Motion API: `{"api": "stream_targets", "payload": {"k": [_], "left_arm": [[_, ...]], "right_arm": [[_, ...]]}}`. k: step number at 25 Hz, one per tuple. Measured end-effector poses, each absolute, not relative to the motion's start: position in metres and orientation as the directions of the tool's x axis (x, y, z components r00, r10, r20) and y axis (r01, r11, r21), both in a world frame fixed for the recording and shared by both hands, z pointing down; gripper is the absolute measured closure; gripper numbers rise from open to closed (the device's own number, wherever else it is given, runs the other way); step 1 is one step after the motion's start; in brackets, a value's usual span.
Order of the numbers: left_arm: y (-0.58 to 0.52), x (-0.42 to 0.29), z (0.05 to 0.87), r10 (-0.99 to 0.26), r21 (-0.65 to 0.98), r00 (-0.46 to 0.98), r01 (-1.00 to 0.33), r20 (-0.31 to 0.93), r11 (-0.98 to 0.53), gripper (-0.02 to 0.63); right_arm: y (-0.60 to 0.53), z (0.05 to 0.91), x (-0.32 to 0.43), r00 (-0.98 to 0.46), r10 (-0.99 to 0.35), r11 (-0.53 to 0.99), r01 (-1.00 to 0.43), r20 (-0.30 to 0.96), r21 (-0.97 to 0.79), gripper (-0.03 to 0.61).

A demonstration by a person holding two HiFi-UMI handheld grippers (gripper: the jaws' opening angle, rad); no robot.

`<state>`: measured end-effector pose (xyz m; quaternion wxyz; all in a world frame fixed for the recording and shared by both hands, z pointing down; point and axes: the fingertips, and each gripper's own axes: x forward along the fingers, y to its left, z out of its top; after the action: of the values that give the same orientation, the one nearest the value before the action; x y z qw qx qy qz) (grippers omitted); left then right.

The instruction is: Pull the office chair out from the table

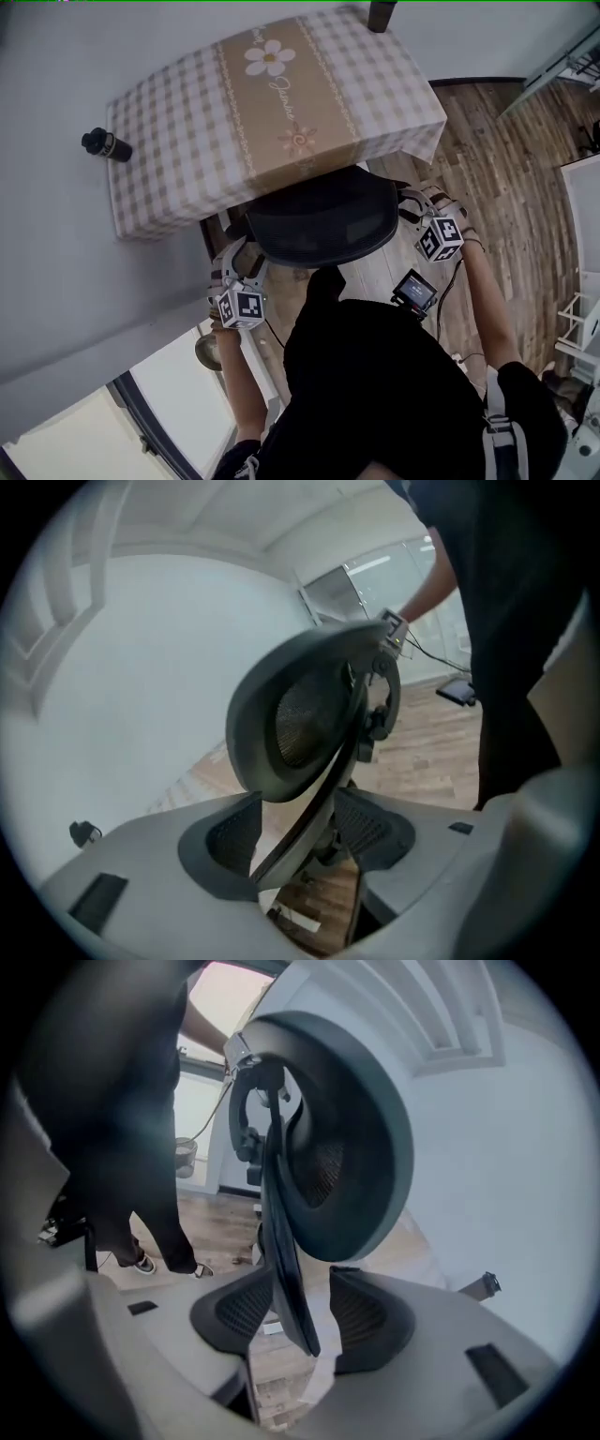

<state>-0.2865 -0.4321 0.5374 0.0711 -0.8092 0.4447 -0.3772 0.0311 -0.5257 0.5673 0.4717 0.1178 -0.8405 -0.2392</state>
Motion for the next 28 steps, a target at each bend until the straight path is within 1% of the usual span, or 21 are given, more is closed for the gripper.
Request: {"api": "stream_targets", "payload": {"k": [1,3,6,8,10,12,16,22,26,28], "left_arm": [[-0.434,-0.285,0.545,-0.752,-0.475,0.308,-0.622,0.582,-0.623,0.345],[-0.439,-0.282,0.558,-0.717,-0.486,0.3,-0.568,0.63,-0.665,0.339],[-0.451,-0.279,0.571,-0.681,-0.443,0.322,-0.565,0.658,-0.696,0.339],[-0.456,-0.279,0.577,-0.667,-0.433,0.332,-0.555,0.667,-0.71,0.337],[-0.457,-0.28,0.577,-0.66,-0.42,0.358,-0.552,0.661,-0.72,0.341],[-0.456,-0.284,0.578,-0.646,-0.406,0.367,-0.548,0.669,-0.732,0.347],[-0.455,-0.305,0.591,-0.612,-0.416,0.29,-0.52,0.736,-0.746,0.349],[-0.467,-0.301,0.608,-0.53,-0.339,0.342,-0.481,0.776,-0.808,0.31],[-0.473,-0.294,0.632,-0.48,-0.327,0.34,-0.417,0.809,-0.848,0.305],[-0.476,-0.29,0.644,-0.461,-0.336,0.324,-0.373,0.826,-0.865,0.321]], "right_arm": [[-0.527,0.573,0.03,-0.515,-0.403,0.864,0.059,0.757,0.5,0.379],[-0.528,0.582,0.027,-0.502,-0.345,0.885,0.106,0.793,0.453,0.376],[-0.53,0.593,0.024,-0.498,-0.259,0.924,0.121,0.827,0.362,0.367],[-0.532,0.604,0.024,-0.462,-0.235,0.926,0.16,0.855,0.341,0.368],[-0.533,0.617,0.023,-0.419,-0.225,0.913,0.225,0.88,0.341,0.389],[-0.531,0.625,0.017,-0.403,-0.2,0.913,0.255,0.893,0.32,0.387],[-0.531,0.636,0.003,-0.413,-0.176,0.919,0.256,0.894,0.3,0.399],[-0.533,0.643,-0.005,-0.432,-0.143,0.933,0.242,0.89,0.267,0.39],[-0.534,0.649,-0.01,-0.442,-0.148,0.935,0.23,0.885,0.271,0.39],[-0.534,0.65,-0.01,-0.447,-0.151,0.935,0.225,0.882,0.274,0.393]]}}
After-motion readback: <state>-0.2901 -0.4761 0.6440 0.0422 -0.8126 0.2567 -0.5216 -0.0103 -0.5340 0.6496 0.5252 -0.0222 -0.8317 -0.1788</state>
